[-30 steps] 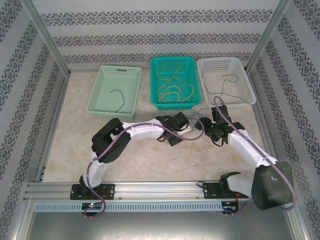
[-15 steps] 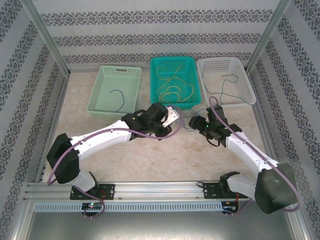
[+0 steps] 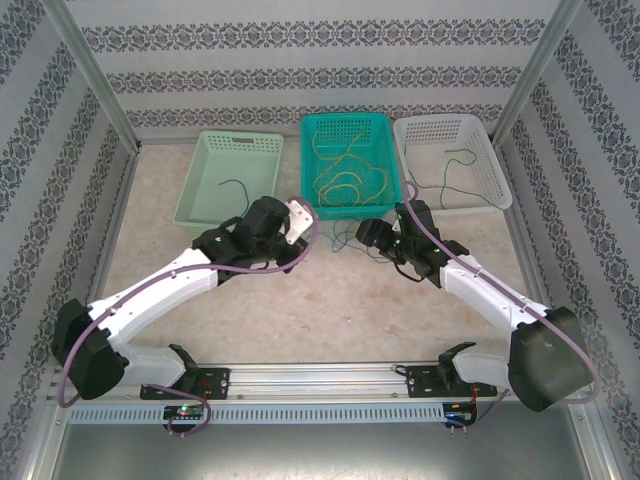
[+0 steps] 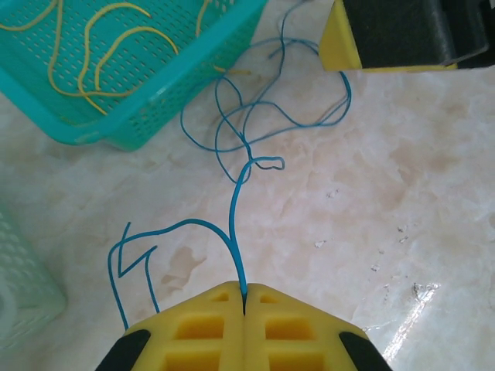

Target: Untangle the cables

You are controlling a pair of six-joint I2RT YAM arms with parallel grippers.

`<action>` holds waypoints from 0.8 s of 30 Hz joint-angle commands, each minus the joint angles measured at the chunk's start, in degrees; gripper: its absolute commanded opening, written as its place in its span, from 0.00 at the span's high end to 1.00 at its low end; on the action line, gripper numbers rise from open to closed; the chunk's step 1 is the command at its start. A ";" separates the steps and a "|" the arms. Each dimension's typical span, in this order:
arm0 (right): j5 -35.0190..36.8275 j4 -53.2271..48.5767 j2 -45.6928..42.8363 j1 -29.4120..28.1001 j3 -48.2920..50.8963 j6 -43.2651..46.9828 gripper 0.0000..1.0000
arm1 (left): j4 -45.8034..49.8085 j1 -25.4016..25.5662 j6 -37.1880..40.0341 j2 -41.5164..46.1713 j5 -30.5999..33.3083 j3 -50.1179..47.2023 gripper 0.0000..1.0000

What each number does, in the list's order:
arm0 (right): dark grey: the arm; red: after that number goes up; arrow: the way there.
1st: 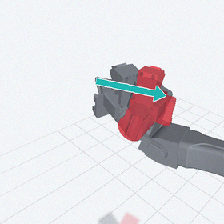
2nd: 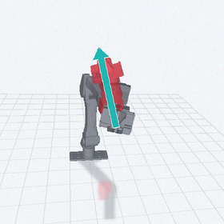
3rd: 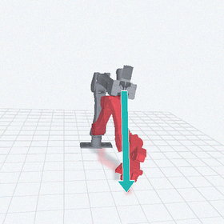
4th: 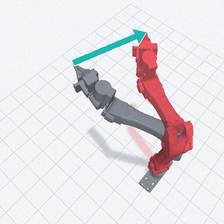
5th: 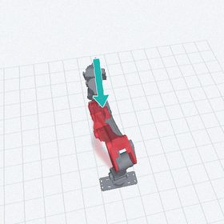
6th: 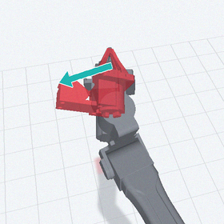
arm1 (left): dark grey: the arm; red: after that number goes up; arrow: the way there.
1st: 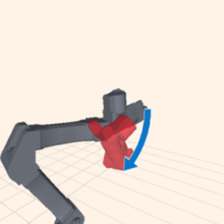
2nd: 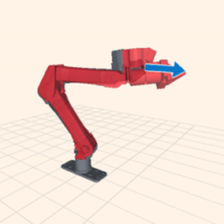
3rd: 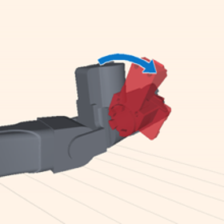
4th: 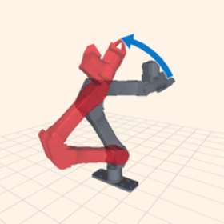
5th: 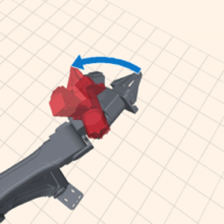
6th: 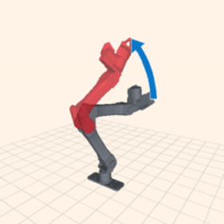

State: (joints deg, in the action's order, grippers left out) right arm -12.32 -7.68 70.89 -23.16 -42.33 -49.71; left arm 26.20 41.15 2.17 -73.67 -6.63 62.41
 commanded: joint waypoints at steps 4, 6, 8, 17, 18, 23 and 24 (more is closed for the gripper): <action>-6.14 6.40 2.43 -2.53 -2.70 -13.03 0.28 | 0.91 -1.07 -0.21 2.31 -1.82 0.60 1.00; -6.30 7.62 2.56 -3.58 -1.99 -17.93 0.26 | -0.02 -1.07 -0.49 2.35 -2.44 0.08 1.00; -5.97 11.97 1.73 -4.04 0.68 -23.99 0.25 | -0.74 -1.07 -0.51 2.31 -3.18 -0.11 1.00; -8.34 21.44 0.87 -6.66 2.35 -36.93 0.21 | -2.68 -0.99 1.68 1.52 -2.36 -0.46 1.00; -8.10 22.03 1.11 -7.25 2.25 -38.06 0.21 | -2.81 -0.96 1.85 1.29 -2.42 -0.53 1.00; -6.26 28.34 4.05 -10.42 2.29 -44.69 0.20 | -3.91 -0.81 2.31 1.03 -2.48 -0.76 1.00; -6.10 28.46 4.77 -10.81 1.94 -45.11 0.20 | -4.25 -0.80 2.31 1.10 -2.52 -0.94 1.00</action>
State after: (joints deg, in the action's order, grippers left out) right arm -19.16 16.40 73.87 -32.86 -39.62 -89.95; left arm 24.75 40.42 3.22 -72.49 -8.80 62.46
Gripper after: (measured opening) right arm 0.797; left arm 0.042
